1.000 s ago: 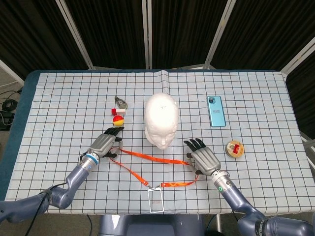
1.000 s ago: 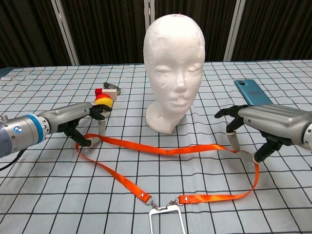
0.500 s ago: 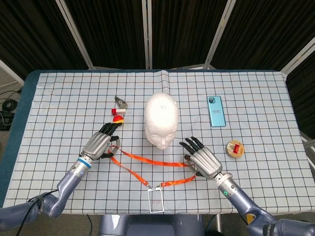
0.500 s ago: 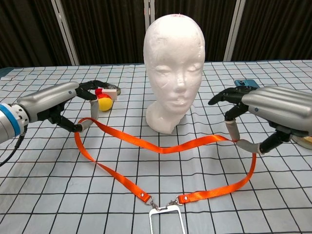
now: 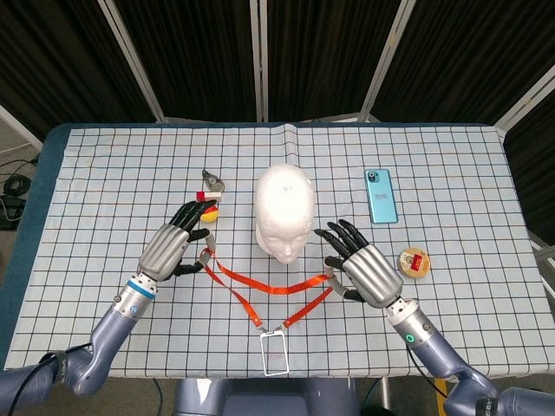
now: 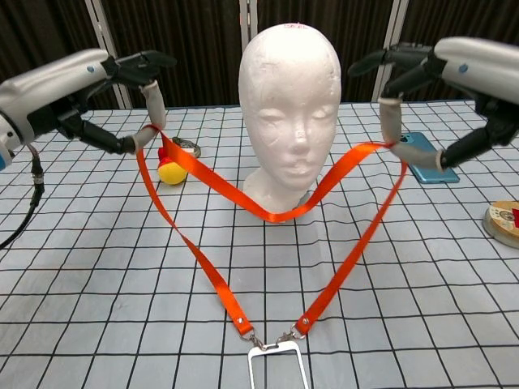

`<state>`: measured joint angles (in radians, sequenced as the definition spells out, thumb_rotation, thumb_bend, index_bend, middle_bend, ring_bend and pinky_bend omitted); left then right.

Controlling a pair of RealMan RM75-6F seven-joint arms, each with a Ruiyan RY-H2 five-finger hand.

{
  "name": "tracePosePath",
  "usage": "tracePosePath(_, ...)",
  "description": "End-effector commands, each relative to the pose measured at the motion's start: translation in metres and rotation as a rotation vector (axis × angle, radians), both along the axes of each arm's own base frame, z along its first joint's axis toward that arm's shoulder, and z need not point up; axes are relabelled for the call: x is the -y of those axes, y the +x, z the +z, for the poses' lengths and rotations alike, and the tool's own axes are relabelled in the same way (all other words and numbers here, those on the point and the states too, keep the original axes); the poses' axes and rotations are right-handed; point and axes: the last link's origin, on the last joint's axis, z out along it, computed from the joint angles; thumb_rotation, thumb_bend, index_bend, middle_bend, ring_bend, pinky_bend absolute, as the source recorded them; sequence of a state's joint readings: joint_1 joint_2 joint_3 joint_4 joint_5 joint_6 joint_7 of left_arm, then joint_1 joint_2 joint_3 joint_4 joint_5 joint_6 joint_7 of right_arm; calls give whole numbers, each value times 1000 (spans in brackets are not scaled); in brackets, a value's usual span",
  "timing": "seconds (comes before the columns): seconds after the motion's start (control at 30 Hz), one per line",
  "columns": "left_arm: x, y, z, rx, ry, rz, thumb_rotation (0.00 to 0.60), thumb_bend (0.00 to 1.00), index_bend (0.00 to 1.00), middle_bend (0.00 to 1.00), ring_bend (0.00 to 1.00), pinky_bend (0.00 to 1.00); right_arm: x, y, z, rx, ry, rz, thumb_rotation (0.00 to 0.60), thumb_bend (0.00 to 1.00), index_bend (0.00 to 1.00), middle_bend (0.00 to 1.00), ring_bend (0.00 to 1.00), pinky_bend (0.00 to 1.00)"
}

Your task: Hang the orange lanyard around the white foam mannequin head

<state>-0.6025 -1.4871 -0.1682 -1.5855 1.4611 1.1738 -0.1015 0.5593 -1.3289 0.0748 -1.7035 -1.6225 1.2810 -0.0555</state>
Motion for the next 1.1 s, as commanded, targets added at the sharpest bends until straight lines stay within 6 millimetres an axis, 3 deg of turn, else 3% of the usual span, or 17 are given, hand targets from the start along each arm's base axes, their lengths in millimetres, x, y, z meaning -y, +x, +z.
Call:
tracePosePath(0.03, -5, 15, 15, 36, 18, -2, 600, 528, 731, 0, 0, 0, 7, 12, 21, 102, -12, -38, 600, 524, 748, 109, 0, 0)
tracePosePath(0.4, -11, 57, 47, 148, -35, 94, 600, 528, 731, 0, 0, 0, 26, 38, 54, 225, -23, -90, 600, 523, 747, 119, 0, 0)
tracePosePath(0.7, -26, 71, 56, 148, -29, 166, 600, 529, 731, 0, 0, 0, 44, 45, 65, 274, -27, -128, 600, 524, 746, 129, 0, 0)
tracePosePath(1.1, -68, 90, 62, 184, -4, 257, 600, 531, 729, 0, 0, 0, 97, 66, 86, 349, -33, -261, 600, 523, 743, 134, 0, 0)
